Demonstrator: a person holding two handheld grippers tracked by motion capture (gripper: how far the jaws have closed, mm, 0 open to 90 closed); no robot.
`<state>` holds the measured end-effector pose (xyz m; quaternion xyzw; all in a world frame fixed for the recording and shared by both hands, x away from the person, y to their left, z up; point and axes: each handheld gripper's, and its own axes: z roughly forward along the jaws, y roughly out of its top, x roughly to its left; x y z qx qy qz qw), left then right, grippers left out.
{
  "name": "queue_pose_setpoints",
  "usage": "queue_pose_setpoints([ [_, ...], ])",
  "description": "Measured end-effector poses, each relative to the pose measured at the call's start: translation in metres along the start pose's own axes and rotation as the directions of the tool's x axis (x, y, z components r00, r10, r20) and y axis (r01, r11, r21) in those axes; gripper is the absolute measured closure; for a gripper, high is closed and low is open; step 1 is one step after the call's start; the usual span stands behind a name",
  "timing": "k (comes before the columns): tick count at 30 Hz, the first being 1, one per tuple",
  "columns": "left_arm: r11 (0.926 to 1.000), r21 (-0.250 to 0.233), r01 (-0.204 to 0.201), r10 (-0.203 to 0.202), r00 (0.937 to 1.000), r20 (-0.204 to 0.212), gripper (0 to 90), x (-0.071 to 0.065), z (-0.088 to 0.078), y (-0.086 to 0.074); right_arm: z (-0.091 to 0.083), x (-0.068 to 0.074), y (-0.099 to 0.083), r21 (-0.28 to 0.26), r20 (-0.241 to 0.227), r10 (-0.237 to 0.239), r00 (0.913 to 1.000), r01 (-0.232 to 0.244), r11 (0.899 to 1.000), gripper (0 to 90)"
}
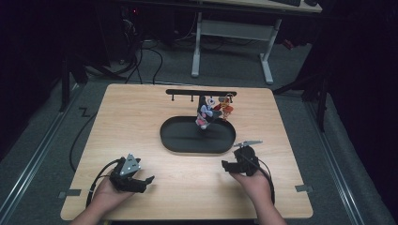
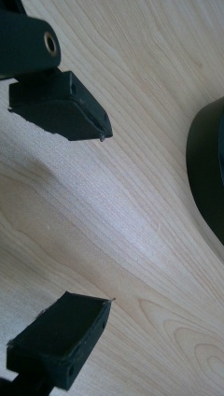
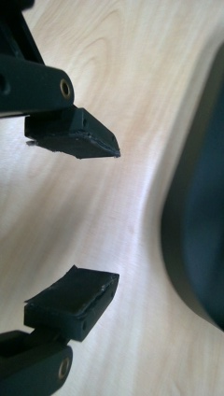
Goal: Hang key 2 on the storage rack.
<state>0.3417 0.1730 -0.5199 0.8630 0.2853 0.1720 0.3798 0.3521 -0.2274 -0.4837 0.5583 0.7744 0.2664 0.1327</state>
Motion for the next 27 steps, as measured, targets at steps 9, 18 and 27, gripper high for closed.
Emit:
queue_pose_setpoints([
  [9, 0.9992, -0.015, 0.037, -0.037, 0.9992, -0.012, 15.8, 0.006, -0.002, -0.002, 0.007, 0.013, -0.073, -0.224, 0.036, -0.023, 0.9991, 0.031, 0.974, 27.6],
  [18, 0.9987, -0.015, 0.048, -0.049, 0.9982, -0.035, 15.6, 0.004, -0.002, -0.004, 0.003, 0.023, -0.076, -0.267, 0.086, -0.056, 0.9947, 0.077, 0.961, 25.7],
  [27, 0.9989, -0.024, 0.04, -0.041, 0.9982, -0.043, 15.5, 0.008, -0.01, -0.007, 0.007, 0.026, -0.072, -0.273, 0.101, -0.068, 0.9925, 0.094, 0.958, 25.7],
])
